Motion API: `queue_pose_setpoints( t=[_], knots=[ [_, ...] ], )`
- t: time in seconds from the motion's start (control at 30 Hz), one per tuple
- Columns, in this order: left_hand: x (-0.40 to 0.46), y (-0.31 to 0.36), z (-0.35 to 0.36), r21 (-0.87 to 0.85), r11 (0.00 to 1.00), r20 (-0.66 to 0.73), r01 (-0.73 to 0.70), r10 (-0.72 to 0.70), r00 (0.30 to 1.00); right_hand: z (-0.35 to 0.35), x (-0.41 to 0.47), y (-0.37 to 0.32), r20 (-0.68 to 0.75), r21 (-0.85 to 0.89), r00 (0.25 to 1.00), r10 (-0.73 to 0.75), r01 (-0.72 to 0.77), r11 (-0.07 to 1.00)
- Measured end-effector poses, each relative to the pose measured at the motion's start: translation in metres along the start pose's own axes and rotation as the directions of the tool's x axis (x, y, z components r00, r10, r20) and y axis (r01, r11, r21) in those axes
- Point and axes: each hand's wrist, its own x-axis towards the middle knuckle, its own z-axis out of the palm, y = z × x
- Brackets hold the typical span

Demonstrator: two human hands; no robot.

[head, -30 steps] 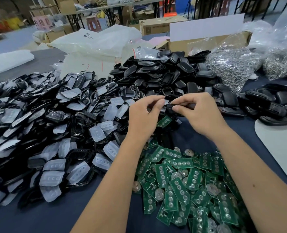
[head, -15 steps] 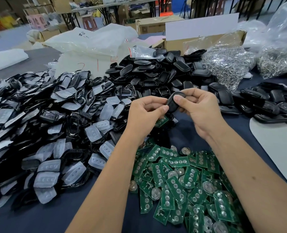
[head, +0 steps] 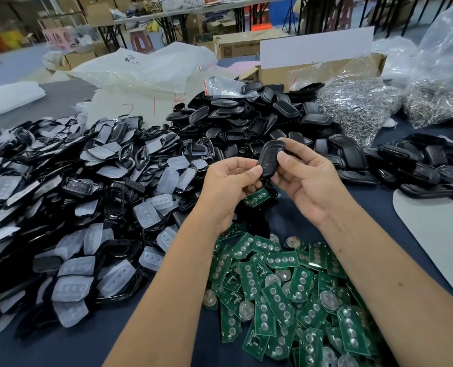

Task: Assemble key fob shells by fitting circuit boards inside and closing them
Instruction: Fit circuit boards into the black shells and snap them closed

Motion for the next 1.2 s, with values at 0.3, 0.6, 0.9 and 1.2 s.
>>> queue_pose_setpoints(
  t=[0.3,0.6,0.9,1.2],
  knots=[
    [0.000,0.000,0.004,-0.034,0.999,0.045,0.017,-0.016,0.999,0.004,0.000,0.000,-0.065,0.012,0.998,-0.004,0.005,1.000],
    [0.000,-0.002,0.010,0.023,0.997,-0.079,-0.069,0.071,0.994,0.005,0.002,0.009,-0.155,-0.023,0.988,-0.001,-0.003,1.000],
    [-0.002,-0.007,0.016,0.696,0.598,0.027,-0.396,0.530,0.847,0.009,0.003,0.021,-0.212,-0.233,0.968,-0.134,0.083,0.969],
    [-0.003,-0.006,0.010,0.781,0.443,0.115,-0.441,0.592,0.798,0.006,0.004,0.022,-0.116,-0.266,0.982,-0.148,0.112,0.957]
  ],
)
